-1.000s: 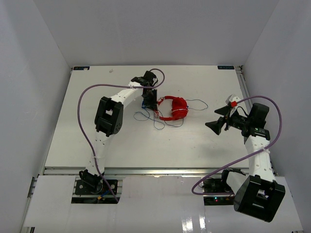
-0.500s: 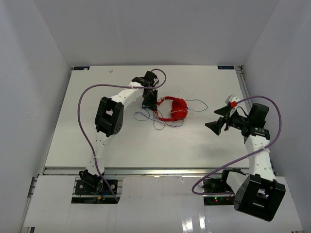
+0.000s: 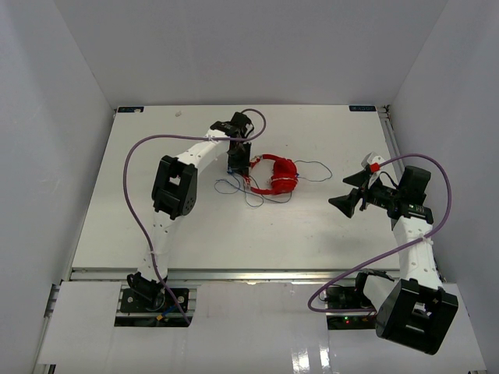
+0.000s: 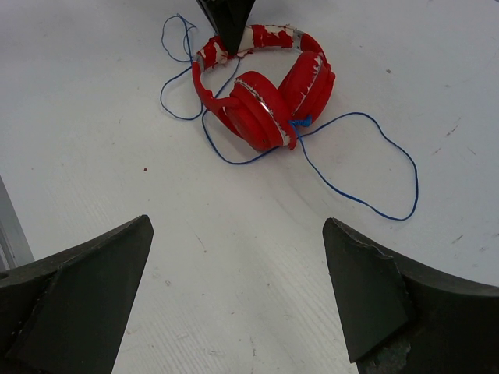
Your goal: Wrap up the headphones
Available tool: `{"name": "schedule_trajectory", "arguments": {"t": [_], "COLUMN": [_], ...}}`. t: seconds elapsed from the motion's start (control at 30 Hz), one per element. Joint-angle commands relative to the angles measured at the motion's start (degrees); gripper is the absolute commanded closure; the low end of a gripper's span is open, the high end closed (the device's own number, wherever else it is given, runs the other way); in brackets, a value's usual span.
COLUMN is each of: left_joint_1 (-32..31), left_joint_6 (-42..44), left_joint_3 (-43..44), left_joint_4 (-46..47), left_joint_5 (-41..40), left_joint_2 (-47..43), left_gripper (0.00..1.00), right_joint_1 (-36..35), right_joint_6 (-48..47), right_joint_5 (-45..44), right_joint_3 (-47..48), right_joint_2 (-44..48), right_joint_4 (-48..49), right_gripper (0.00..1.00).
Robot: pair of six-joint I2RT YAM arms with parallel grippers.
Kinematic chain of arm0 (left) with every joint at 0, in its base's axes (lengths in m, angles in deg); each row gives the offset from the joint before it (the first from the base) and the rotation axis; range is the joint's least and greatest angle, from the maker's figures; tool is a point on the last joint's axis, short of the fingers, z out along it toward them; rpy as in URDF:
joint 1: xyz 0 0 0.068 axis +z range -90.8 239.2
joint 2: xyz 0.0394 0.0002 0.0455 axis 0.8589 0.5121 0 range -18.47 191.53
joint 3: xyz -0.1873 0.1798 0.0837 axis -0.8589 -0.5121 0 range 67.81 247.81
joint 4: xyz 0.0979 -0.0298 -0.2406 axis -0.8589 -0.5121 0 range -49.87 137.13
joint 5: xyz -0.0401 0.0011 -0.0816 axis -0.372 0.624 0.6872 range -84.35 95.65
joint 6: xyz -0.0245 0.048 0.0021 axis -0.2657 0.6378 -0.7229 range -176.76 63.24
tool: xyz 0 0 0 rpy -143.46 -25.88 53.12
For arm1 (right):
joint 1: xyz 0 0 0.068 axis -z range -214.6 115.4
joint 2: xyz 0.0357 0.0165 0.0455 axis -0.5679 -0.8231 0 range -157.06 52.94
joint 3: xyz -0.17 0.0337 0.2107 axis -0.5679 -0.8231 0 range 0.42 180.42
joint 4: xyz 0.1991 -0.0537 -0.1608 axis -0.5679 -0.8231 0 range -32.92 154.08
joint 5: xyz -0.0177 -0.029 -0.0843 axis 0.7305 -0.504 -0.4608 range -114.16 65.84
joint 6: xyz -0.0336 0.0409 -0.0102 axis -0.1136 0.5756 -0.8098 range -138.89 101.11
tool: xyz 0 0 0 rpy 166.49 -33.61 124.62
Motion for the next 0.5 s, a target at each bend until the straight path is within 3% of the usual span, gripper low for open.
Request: {"name": "schedule_trajectory", "arguments": {"t": [0.0,0.47], "left_joint_1": [0.4,0.7], "left_joint_6": [0.2,0.2], "left_joint_3": [3.3,0.8], "left_joint_4": [0.7,0.8], "left_joint_5": [1.3,4.8], "left_joint_2": [-4.5,-3.9], "left_gripper": [1.00,1.00], "right_joint_1": [0.3,0.3], "right_joint_6": [-0.7,-0.7], "right_joint_5": [1.5,1.3], "right_joint_3": [-0.1,-0.1], "right_joint_2": [-0.5,-0.6], "right_joint_4": [0.2,0.1], "right_gripper": [0.04,0.04]}}
